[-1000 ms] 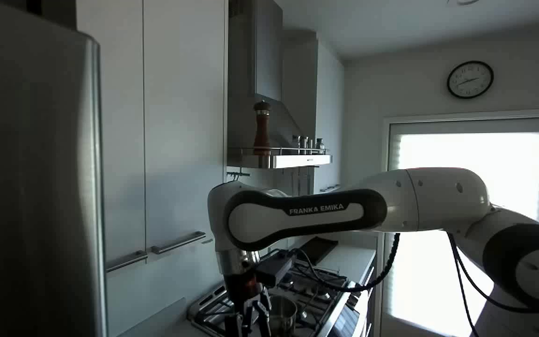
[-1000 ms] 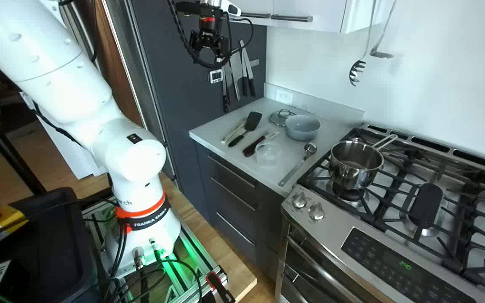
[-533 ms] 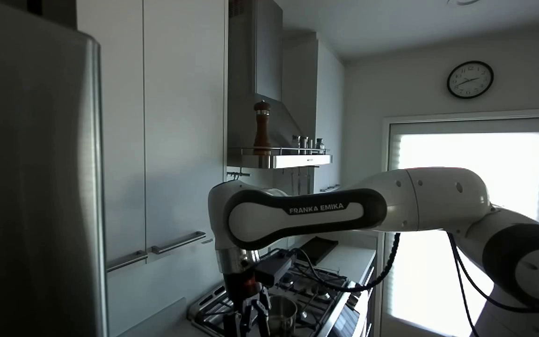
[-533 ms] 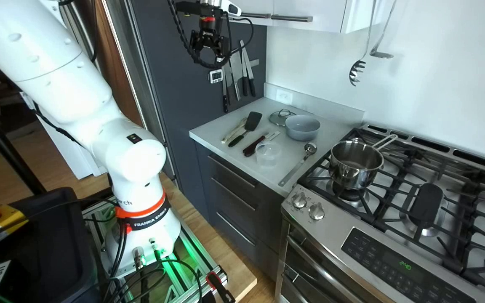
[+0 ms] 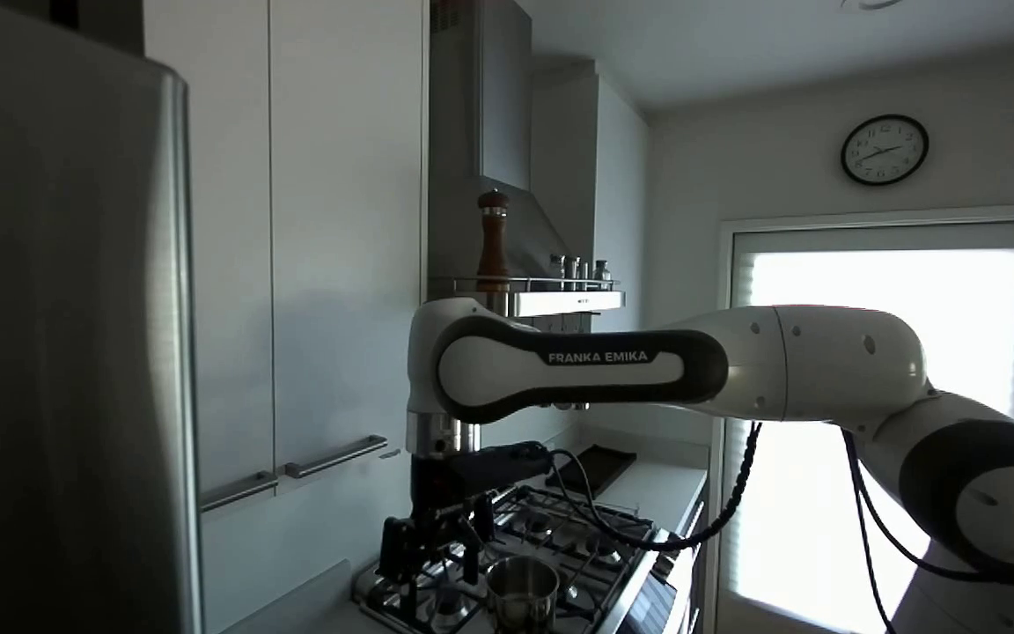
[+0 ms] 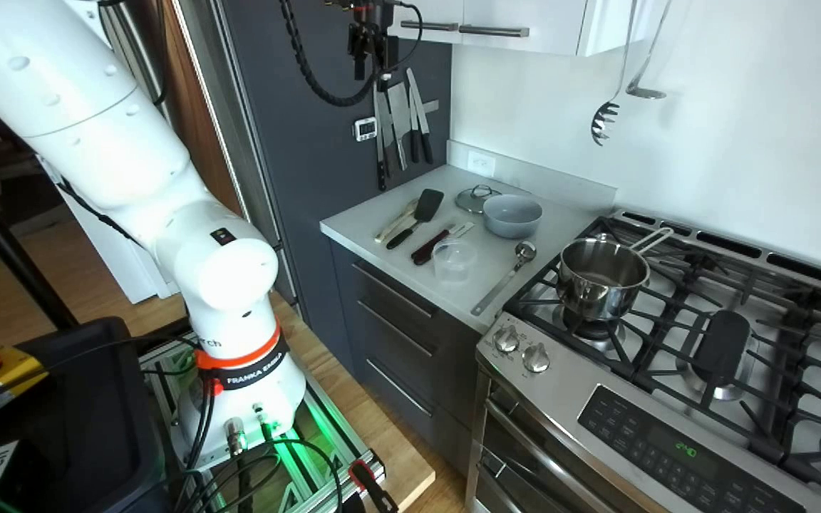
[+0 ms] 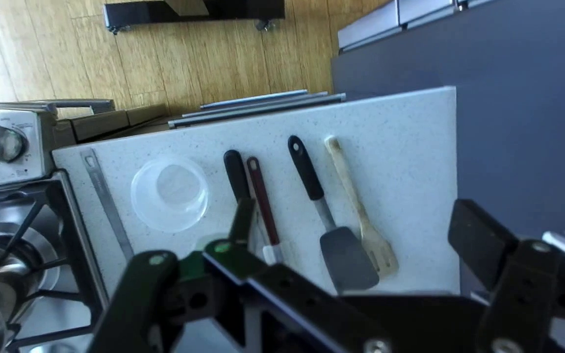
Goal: Open the top right cabinet door, then put the cup in the cabinet
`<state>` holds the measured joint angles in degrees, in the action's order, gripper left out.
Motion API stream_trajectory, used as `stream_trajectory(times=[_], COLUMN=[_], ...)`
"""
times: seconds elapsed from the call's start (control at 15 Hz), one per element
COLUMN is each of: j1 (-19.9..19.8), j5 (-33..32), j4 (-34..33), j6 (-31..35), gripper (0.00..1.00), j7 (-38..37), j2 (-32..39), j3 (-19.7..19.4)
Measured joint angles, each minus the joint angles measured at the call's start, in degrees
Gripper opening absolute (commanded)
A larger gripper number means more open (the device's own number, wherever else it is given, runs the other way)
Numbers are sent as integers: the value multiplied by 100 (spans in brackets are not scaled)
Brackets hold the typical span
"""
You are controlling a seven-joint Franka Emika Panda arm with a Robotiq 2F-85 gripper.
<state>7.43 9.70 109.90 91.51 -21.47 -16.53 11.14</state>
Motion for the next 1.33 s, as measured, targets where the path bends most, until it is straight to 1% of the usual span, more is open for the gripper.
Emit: stream_trajectory(times=[0.2,0.33,0.87,1.33], j1=[-126,-177,-186,-405], j5=[0,-3,-3,54], j4=[-306,-489,-526,-445], j6=[253,543,603,2495], gripper=[100,100,100,100], j7=[-696,-1187,-1240,-2534], j2=[-4,1,26,215], j3=[0,13,21,-14])
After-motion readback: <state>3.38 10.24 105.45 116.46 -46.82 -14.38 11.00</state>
